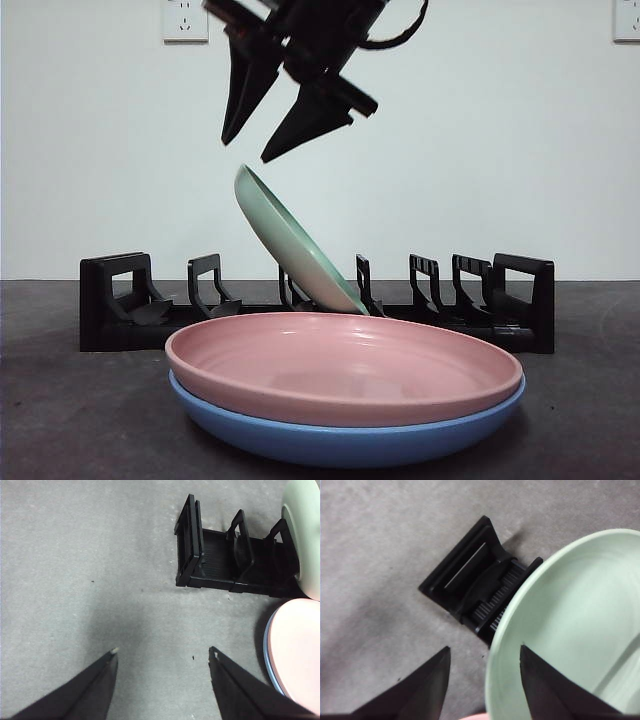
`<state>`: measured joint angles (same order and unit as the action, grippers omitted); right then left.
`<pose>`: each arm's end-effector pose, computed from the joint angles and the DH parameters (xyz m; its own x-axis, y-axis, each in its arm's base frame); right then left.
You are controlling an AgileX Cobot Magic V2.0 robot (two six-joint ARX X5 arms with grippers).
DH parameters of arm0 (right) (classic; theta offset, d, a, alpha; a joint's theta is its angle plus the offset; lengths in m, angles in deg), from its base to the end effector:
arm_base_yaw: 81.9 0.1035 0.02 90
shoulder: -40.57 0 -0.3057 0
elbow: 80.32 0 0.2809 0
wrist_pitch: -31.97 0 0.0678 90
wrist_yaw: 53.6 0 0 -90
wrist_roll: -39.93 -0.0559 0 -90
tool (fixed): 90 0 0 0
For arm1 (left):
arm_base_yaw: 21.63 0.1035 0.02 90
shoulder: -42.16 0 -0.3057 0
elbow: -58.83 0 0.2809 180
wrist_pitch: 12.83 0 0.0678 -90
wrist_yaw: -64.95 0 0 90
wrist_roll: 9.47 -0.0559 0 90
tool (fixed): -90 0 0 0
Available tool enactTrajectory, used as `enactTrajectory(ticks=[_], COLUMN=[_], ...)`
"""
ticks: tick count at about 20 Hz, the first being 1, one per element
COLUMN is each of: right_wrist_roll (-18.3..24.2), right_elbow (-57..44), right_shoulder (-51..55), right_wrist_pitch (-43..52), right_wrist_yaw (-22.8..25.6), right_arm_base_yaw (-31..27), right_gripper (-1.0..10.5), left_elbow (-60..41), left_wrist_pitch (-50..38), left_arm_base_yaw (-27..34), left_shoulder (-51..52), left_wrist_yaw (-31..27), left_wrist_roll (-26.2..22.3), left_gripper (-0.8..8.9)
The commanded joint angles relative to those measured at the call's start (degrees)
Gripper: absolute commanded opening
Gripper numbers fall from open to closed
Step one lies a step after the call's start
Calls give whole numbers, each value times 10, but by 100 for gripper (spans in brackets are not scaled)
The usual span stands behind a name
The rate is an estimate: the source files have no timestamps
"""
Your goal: Place the plate
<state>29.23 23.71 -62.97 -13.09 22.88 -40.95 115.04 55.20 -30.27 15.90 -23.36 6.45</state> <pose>0.3385 0.3110 0.3174 0.3699 0.6305 -0.6823 -0.6513 0.6997 0.2935 0.0854 -0.0146 0.3027 0.7734 -0.1474 -0.6165 -0.0008 0.9724 -0.2334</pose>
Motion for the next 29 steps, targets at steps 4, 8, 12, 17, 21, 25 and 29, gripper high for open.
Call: enactTrajectory(ticks=[4,8,12,17,21,25,29], right_wrist_roll=[9,9,6,1,-9,-2,25], right_elbow=[21,21,21,22,37,37,29], right_shoulder=[-42,-53,-56,-48,-8,75,156], right_wrist_pitch=[0,-3,-7,-7,-25,-36,0], right_wrist_yaw=[-1,-2,-2,-17,-52,-71,-111], right_arm_base_yaw=[-1,-1,2,2,2,6,24], right_gripper=[220,186,13,11,11,11,11], left_elbow=[9,9,9,9,9,9,9], left_wrist_pitch=[-5,-13,-15,-14,-14,-14,-14], left_arm_base_yaw=[0,0,0,0,0,0,0], left_shoulder=[-2,-2,-2,-2,-2,-2,-2], left_wrist_yaw=[2,2,1,1,1,1,1], left_wrist_roll=[2,2,2,2,2,2,2], left_gripper=[290,290,290,290,290,290,290])
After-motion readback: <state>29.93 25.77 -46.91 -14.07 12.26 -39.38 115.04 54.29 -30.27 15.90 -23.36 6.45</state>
